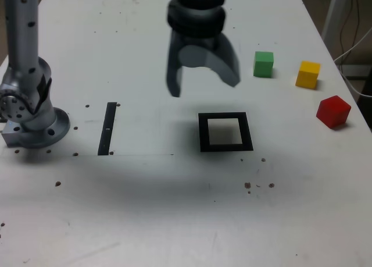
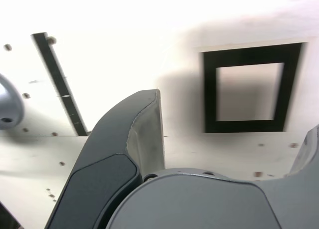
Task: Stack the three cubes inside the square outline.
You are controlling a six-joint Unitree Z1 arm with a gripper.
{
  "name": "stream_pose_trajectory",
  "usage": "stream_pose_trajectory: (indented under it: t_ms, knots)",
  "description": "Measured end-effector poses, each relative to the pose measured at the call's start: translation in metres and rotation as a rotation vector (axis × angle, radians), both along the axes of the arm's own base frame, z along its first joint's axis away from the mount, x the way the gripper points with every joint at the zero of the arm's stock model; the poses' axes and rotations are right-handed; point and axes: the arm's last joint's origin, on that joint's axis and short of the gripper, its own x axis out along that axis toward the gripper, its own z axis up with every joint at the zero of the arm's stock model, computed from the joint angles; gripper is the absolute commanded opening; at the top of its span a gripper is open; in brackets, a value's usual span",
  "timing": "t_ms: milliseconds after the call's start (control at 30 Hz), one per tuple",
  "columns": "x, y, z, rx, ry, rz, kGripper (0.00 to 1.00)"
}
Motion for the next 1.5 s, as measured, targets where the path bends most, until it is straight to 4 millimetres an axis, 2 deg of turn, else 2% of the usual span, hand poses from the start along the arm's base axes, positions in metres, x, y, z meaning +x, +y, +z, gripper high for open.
stream_pose_trajectory:
  t_ms: [200,467,1033,1300,1500]
  knots:
    - [0.035,0.000,0.001,0.012,-0.023,-0.029,0.99]
    - [0.082,-0.001,-0.008,0.025,-0.040,-0.085,1.00]
    - [0.146,-0.001,-0.016,0.063,-0.099,-0.173,1.00]
    - [0.179,-0.002,-0.029,0.061,-0.146,-0.278,1.00]
    - [0.192,0.004,-0.039,0.063,-0.160,-0.304,0.99]
